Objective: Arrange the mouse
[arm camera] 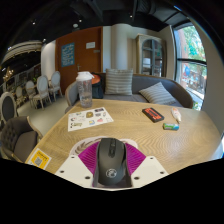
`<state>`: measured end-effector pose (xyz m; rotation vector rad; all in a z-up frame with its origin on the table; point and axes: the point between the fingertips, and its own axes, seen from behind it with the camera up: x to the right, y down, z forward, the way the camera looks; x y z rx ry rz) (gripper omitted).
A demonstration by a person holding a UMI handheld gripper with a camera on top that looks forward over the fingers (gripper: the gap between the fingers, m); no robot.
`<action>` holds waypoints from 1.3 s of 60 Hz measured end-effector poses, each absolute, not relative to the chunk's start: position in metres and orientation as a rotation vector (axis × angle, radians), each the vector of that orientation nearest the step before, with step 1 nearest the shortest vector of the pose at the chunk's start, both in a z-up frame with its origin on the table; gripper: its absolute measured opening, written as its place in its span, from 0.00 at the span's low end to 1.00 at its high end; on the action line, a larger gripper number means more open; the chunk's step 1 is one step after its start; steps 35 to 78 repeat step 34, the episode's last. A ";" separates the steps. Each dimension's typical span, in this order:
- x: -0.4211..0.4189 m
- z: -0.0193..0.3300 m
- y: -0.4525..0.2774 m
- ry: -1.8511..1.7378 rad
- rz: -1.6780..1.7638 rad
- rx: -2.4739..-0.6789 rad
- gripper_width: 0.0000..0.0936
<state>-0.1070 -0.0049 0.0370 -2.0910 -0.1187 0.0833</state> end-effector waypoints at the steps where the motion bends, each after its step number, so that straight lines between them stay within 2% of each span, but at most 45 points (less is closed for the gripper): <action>1: -0.103 0.046 0.008 -0.124 0.085 -2.117 0.40; 4: -0.114 0.026 0.012 -0.127 0.074 -2.171 0.41; 5: -0.127 0.004 0.003 -0.127 0.062 -2.179 0.42; 6: -0.118 0.014 0.014 -0.143 0.050 -2.198 0.42; 10: -0.125 -0.013 0.012 -0.226 -0.001 -2.243 0.45; 16: -0.122 -0.012 0.009 -0.286 -0.027 -2.214 0.51; 18: -0.124 -0.010 0.006 -0.303 -0.008 -2.210 0.60; 22: -0.120 -0.002 -0.001 -0.318 0.011 -2.180 0.90; 23: -0.118 0.001 -0.004 -0.323 0.013 -2.172 0.93; 25: -0.113 0.007 -0.011 -0.323 0.014 -2.154 0.90; 34: -0.086 0.029 -0.063 -0.303 0.094 -2.127 0.91; 78: -0.086 0.029 -0.063 -0.303 0.094 -2.127 0.91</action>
